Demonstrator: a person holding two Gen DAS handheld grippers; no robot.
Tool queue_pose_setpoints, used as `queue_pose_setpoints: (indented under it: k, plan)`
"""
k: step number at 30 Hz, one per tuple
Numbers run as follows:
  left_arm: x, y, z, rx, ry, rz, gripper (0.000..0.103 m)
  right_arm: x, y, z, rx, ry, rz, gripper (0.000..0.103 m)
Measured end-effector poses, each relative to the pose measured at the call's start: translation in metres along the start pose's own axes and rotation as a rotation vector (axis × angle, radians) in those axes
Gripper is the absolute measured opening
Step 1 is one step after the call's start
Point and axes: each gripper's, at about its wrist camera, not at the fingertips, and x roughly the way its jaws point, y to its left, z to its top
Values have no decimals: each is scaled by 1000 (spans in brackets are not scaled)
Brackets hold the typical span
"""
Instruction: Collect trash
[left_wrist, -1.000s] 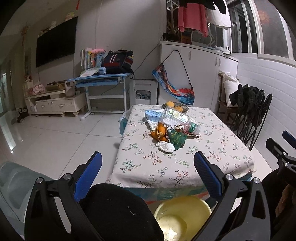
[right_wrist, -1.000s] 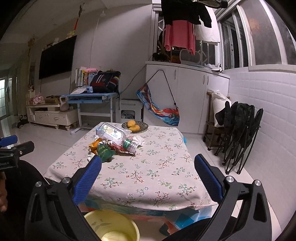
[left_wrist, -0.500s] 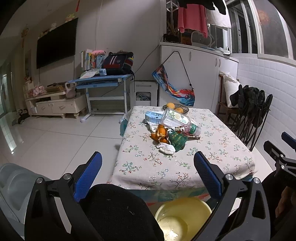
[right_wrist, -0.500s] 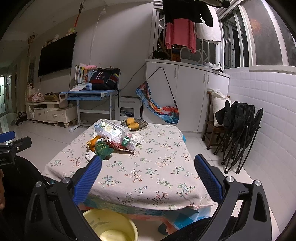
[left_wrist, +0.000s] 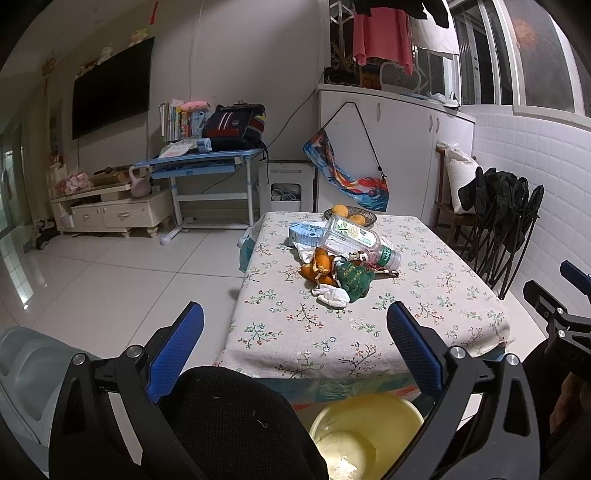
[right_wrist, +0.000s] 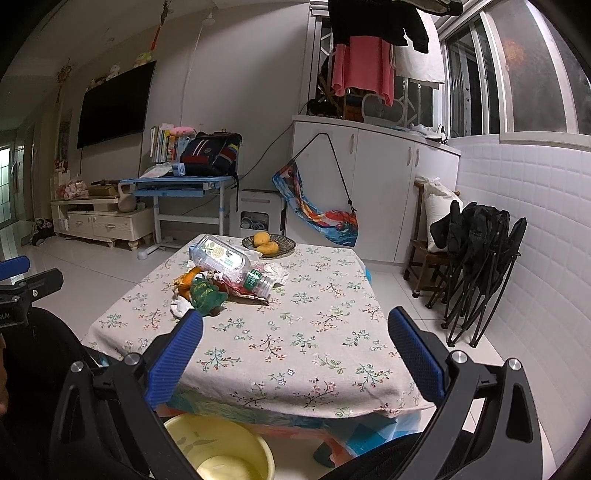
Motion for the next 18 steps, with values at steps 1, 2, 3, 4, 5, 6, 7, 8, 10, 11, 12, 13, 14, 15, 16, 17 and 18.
queue_pose_setpoints:
  k: [1, 2, 3, 4, 5, 6, 7, 8, 10, 11, 12, 13, 14, 15, 16, 17, 18]
  plan:
    - [1, 0, 0, 1, 0, 0, 96, 0, 0, 0, 0, 1, 1, 96]
    - [0, 0, 0, 0, 0, 0, 96, 0, 0, 0, 0, 2, -1, 96]
    - [0, 0, 0, 0, 0, 0, 96, 1, 0, 0, 0, 3, -1, 96]
    - [1, 0, 0, 0, 0, 0, 96, 0, 0, 0, 0, 2, 0, 96]
    - [1, 0, 0, 0, 0, 0, 96, 1, 0, 1, 1, 2, 0, 96]
    - [1, 0, 0, 0, -1, 0, 96, 0, 0, 0, 1, 3, 0, 96]
    - [0, 0, 0, 0, -1, 0, 96, 0, 1, 0, 1, 4, 0, 96]
    - [1, 0, 0, 0, 0, 0, 96, 1, 1, 1, 0, 3, -1, 96]
    - [1, -1, 0, 0, 0, 1, 96, 0, 0, 1, 0, 3, 0, 96]
    - [0, -1, 0, 0, 0, 1, 96, 0, 1, 1, 0, 3, 0, 96]
    - [1, -1, 0, 2, 0, 1, 96, 0, 1, 1, 0, 4, 0, 96]
    - [1, -1, 0, 2, 1, 1, 96, 0, 0, 1, 1, 3, 1, 96]
    - [1, -1, -1, 4, 1, 1, 96, 0, 1, 1, 2, 2, 2, 96]
    - [2, -1, -1, 6, 3, 3, 96, 1, 1, 1, 2, 3, 3, 96]
    - [3, -1, -1, 9, 8, 9, 96, 1, 2, 0, 1, 4, 4, 96]
    - [3, -2, -1, 12, 11, 12, 96, 2, 3, 0, 0, 8, 6, 96]
    - [5, -1, -1, 14, 21, 16, 96, 2, 3, 0, -2, 12, 14, 96]
